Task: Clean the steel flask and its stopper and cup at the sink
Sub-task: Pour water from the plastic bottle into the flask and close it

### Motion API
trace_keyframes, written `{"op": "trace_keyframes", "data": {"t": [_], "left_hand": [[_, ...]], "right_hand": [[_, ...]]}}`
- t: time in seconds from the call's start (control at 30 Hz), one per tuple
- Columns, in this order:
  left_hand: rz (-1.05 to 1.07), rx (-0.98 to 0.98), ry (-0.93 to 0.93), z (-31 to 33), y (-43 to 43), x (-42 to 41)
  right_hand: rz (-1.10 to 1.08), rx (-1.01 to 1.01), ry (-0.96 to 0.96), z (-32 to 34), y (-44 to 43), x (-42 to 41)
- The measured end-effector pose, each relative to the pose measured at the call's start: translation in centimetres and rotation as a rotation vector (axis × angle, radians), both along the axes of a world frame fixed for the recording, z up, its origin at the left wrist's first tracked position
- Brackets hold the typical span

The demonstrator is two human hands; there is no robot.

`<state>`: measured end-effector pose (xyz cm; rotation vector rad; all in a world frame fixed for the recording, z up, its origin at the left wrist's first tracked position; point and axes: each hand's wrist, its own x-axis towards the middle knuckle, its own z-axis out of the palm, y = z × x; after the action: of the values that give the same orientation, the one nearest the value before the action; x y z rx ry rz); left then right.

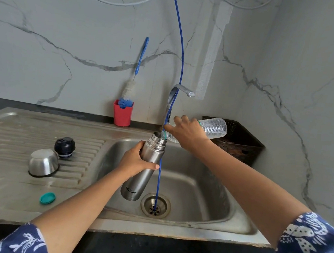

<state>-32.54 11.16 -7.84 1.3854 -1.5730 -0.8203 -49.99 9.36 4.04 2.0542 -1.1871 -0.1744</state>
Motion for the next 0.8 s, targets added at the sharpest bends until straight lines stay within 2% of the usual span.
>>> {"op": "trace_keyframes", "data": {"t": [0.8], "left_hand": [[0.013,0.008,0.023,0.05,0.12,-0.07]], "right_hand": [[0.02,-0.007,0.046,0.77,0.28,0.39]]}}
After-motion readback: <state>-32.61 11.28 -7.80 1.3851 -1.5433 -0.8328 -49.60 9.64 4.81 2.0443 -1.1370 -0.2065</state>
